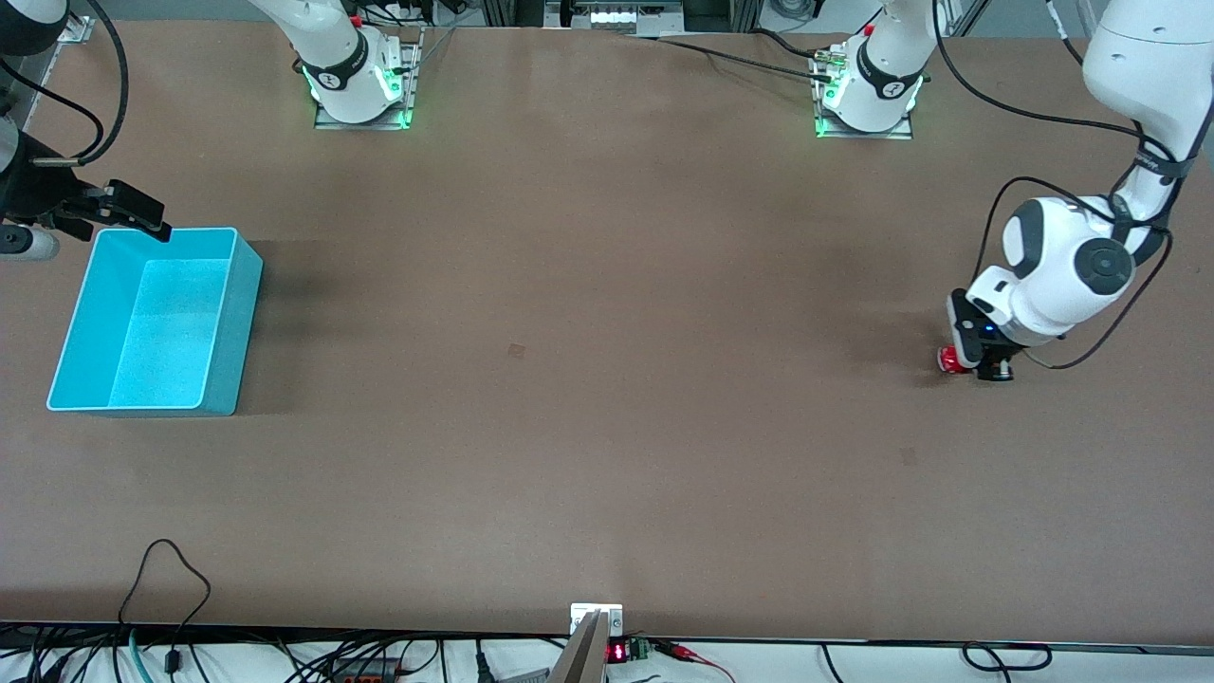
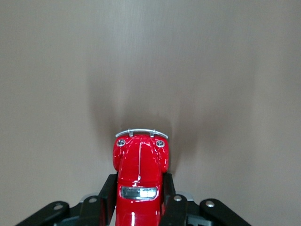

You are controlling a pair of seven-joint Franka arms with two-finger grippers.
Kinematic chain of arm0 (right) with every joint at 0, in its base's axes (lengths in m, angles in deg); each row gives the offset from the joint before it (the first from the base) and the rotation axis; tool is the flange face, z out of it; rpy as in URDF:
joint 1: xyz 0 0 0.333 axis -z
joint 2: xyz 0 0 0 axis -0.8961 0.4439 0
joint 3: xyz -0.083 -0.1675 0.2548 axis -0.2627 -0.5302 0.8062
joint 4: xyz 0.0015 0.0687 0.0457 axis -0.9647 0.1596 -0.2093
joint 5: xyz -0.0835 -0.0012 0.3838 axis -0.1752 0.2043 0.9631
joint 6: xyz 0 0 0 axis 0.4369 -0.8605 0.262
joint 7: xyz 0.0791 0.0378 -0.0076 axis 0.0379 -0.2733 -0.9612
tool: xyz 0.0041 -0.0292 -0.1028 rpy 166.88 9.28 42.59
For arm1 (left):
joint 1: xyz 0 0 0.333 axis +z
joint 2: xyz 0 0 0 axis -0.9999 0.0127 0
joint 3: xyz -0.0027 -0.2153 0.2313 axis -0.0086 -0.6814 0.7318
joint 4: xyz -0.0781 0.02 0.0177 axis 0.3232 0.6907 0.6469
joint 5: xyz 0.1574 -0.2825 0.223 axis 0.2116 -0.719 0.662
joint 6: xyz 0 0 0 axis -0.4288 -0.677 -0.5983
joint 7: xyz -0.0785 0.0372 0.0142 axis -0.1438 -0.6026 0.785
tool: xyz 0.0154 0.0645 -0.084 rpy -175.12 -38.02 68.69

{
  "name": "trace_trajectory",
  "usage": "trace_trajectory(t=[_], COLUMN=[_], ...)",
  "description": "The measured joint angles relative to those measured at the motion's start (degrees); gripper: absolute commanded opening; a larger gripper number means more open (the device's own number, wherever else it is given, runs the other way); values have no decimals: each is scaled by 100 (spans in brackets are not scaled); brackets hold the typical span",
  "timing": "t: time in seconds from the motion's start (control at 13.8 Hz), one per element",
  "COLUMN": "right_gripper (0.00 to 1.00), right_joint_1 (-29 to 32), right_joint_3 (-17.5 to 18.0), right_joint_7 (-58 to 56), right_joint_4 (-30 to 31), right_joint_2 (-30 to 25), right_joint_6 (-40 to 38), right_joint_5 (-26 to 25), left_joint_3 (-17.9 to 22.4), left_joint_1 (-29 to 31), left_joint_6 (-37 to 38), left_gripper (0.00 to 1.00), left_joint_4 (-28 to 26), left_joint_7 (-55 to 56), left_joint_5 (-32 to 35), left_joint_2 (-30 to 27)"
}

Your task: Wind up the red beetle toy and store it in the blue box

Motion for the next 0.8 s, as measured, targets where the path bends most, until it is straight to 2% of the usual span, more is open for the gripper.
trace_trajectory(t=[0.07,0.15,0.22,0.29,0.36,0.51,0.8], right_gripper=[100,100,100,100,100,100,100], right_joint_1=[0,0,0,0,0,0,0], right_joint_3=[0,0,0,0,0,0,0], right_joint_7=[0,0,0,0,0,0,0], right_joint_4=[0,0,0,0,0,0,0], right_joint_2=[0,0,0,0,0,0,0], right_joint_6=[0,0,0,0,0,0,-3], right_joint_5=[0,0,0,0,0,0,0], left_joint_3=[-3,-4,-5,-10,-12,-26,-339], left_joint_1=[106,165,189,191,192,205,230], left_joint_6=[0,1,2,6,7,-26,112], left_gripper=[28,32,48,87,100,100,100], left_joint_4=[39,63,73,75,76,124,271], left_joint_7=[-108,-161,-187,-190,-190,-199,-200], left_joint_5=[0,0,0,0,0,0,0], left_joint_2=[27,42,49,51,72,151,100])
